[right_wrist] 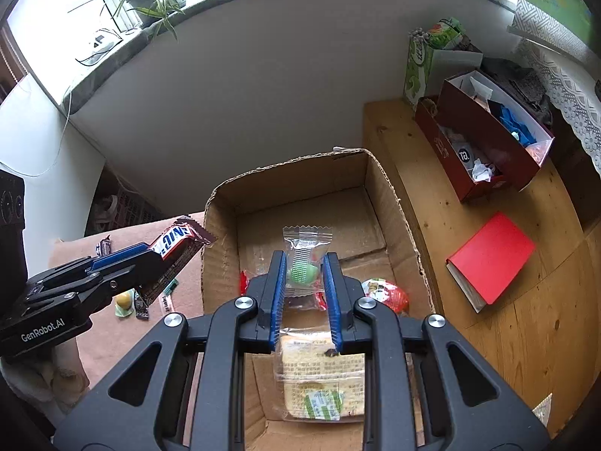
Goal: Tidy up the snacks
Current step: 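Carry the Snickers bar with the left gripper into the box while the right gripper carries the green candy there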
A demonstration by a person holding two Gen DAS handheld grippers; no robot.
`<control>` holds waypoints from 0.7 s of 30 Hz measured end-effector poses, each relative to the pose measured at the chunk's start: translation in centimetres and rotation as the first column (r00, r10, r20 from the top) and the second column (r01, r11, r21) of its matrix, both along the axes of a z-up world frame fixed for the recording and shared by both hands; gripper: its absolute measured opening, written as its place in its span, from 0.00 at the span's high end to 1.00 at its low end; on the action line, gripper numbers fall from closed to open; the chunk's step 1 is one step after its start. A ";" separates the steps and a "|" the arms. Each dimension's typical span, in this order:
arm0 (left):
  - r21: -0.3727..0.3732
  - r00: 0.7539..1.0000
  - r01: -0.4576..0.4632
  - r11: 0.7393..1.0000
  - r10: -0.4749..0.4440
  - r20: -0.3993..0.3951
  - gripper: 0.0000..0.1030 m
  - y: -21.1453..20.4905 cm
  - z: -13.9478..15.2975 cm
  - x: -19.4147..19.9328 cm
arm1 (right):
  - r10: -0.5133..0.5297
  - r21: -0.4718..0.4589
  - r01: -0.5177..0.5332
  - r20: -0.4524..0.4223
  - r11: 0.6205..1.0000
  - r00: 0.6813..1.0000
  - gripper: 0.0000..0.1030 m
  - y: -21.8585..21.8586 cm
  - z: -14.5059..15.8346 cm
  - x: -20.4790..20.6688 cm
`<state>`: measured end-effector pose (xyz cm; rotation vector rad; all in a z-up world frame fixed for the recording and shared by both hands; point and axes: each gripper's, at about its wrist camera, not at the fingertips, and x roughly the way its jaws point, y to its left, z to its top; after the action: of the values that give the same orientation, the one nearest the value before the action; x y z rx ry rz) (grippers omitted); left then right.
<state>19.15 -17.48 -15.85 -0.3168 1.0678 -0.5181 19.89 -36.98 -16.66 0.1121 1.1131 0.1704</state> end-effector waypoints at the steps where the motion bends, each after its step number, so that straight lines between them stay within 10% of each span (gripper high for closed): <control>1: 0.002 1.000 0.000 1.000 0.000 0.002 0.75 -0.3 -0.2 0.2 | 0.003 -0.001 -0.003 -0.001 1.000 1.000 0.80 -0.2 -0.3 0.4; 19: 0.046 1.000 -0.002 0.999 0.002 0.005 0.74 -3.9 -2.8 2.7 | 0.020 0.003 -0.020 -0.023 1.000 1.000 0.79 -2.4 -4.1 4.1; 21: 0.044 1.000 0.004 0.999 -0.004 -0.002 0.74 -4.1 -3.0 2.9 | 0.020 -0.004 -0.021 -0.023 1.000 1.000 0.67 -2.5 -4.0 4.0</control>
<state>22.03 -21.57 -18.83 -0.2760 1.0801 -0.4974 23.90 -39.43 -20.70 0.0987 1.1380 0.1851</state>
